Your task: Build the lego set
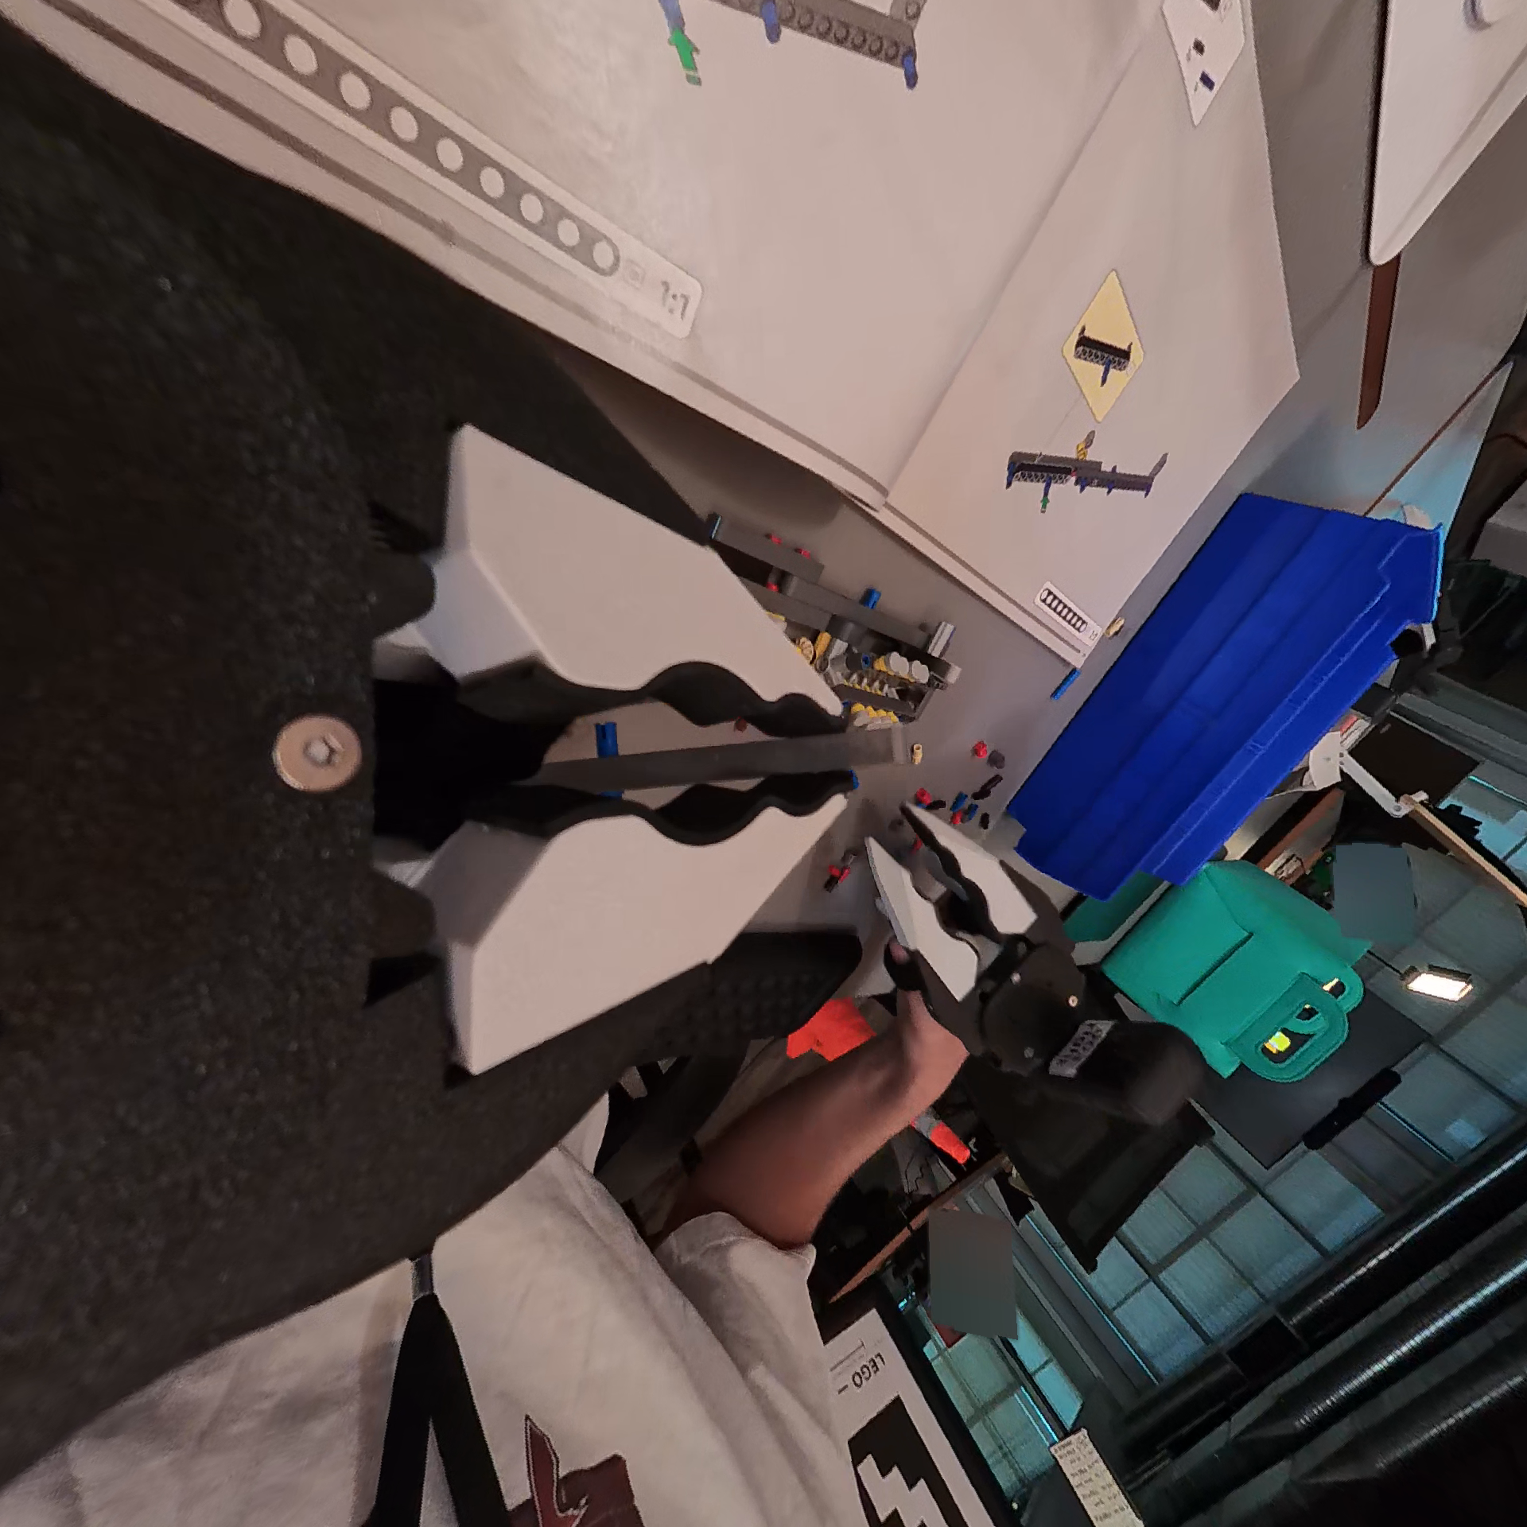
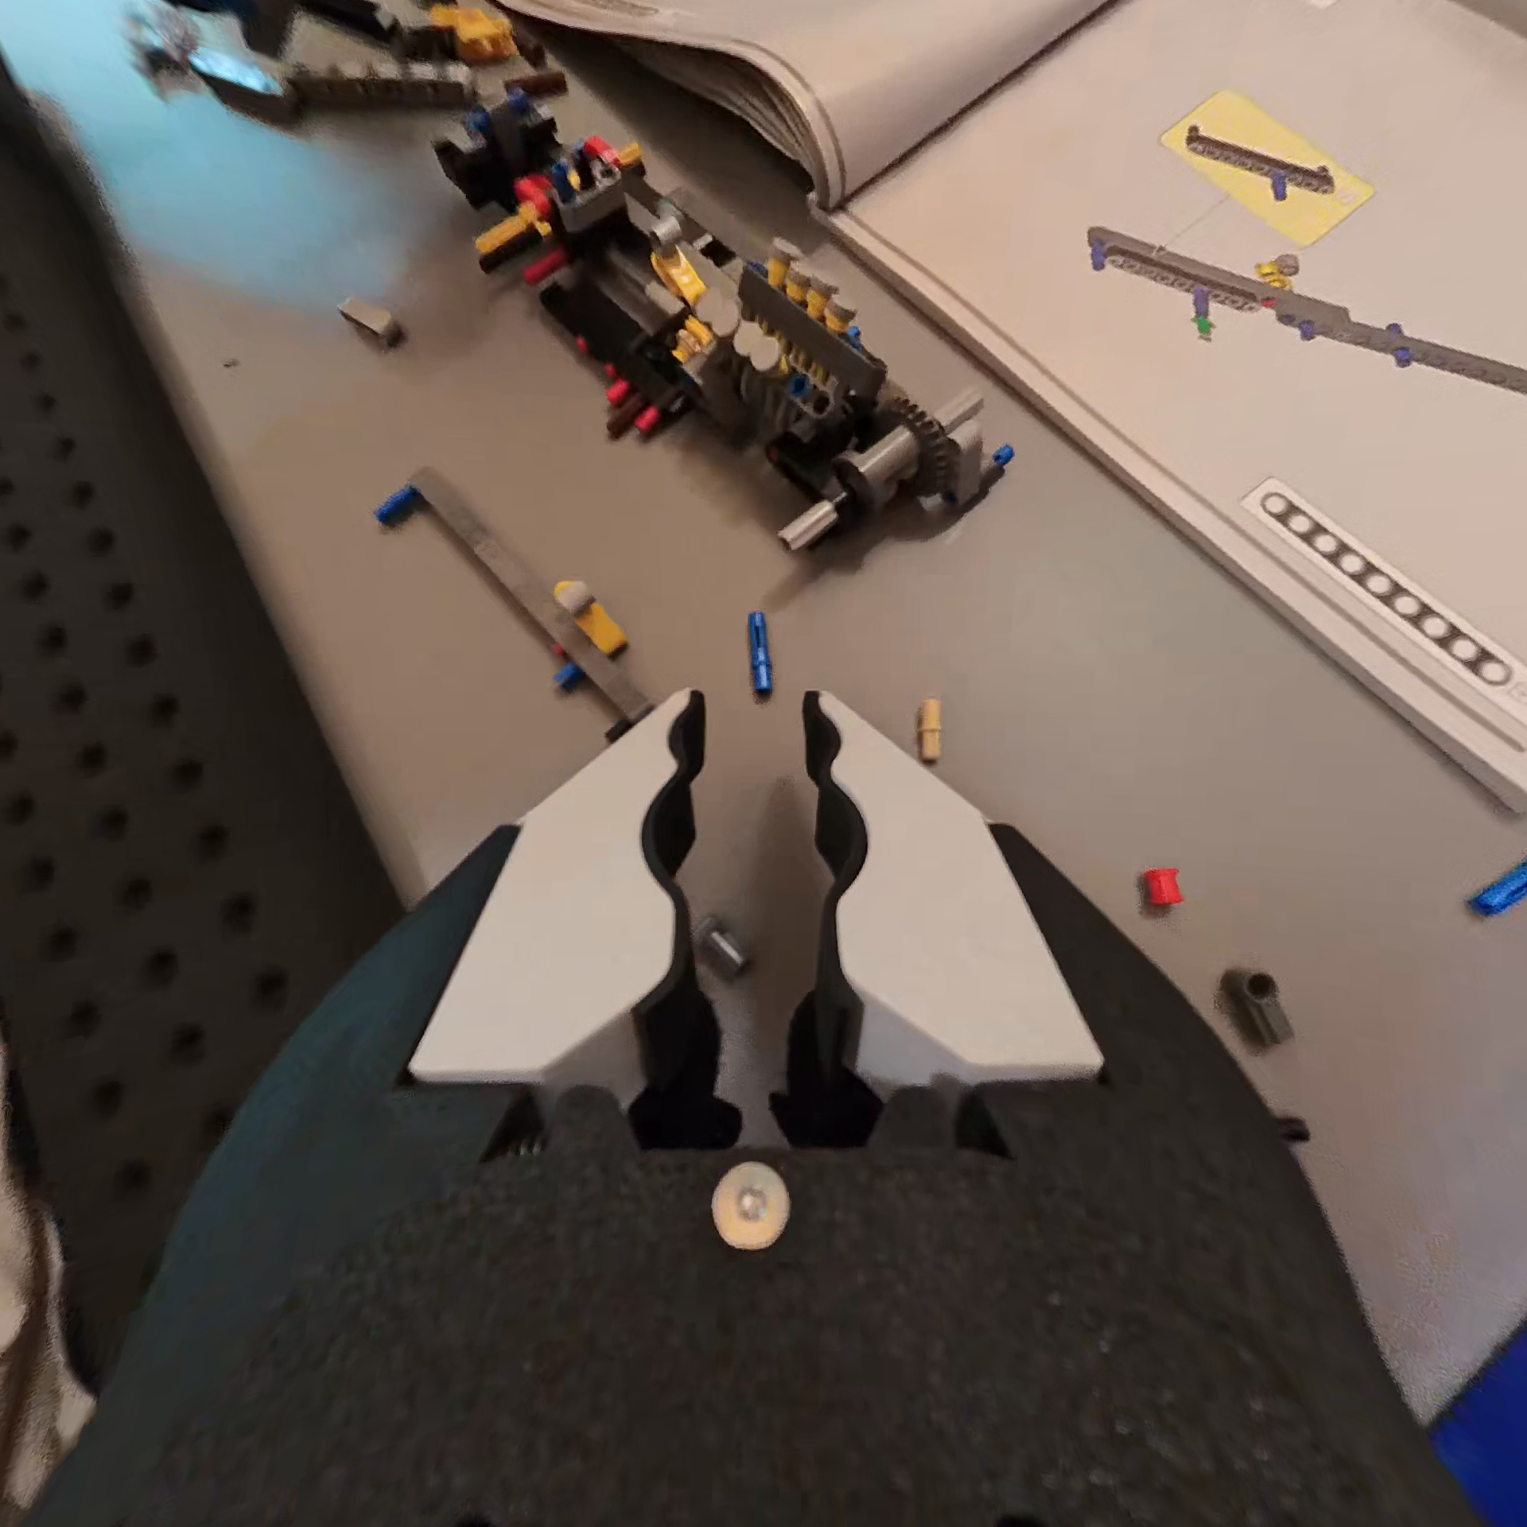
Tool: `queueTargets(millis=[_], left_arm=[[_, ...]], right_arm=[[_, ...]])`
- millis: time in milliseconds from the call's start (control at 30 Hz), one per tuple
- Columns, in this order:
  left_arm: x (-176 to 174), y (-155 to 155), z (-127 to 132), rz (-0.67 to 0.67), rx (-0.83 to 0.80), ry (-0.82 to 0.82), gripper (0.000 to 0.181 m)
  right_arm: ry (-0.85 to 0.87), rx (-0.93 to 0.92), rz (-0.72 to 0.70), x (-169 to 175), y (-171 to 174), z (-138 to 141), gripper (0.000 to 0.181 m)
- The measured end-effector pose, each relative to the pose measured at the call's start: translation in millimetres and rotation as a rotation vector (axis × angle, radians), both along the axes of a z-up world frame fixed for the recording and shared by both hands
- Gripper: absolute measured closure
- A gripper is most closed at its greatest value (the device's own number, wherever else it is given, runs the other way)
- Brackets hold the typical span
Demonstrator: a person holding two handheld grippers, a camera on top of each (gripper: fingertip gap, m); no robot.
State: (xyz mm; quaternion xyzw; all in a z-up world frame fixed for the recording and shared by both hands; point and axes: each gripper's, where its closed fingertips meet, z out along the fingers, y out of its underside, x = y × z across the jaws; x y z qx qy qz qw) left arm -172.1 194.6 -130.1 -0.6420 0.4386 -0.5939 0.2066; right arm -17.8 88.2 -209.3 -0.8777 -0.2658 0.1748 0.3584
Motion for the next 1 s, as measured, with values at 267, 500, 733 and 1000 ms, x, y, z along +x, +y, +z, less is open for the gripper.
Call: queueTargets(millis=[267, 500, 733, 1000], left_arm=[[-1, -3, 9, -0.024, -0.082, -0.058, 0.174], [0, -4, 8, -0.021, -0.047, -0.041, 0.174], [1, -6, 4, -0.022, -0.010, -0.016, 0.174], [1, -5, 0, -0.018, 0.010, 0.006, 0.174]], right_arm=[[-0.116, -0.031, 0.045, -7, 10, -19, 0.162], [-0.176, -0.007, 0.064, -12, 14, -25, 0.164], [-0.172, -0.019, 0.069, -15, 17, -26, 0.165], [-0.185, -0.006, 0.079, -16, 16, -26, 0.177]])
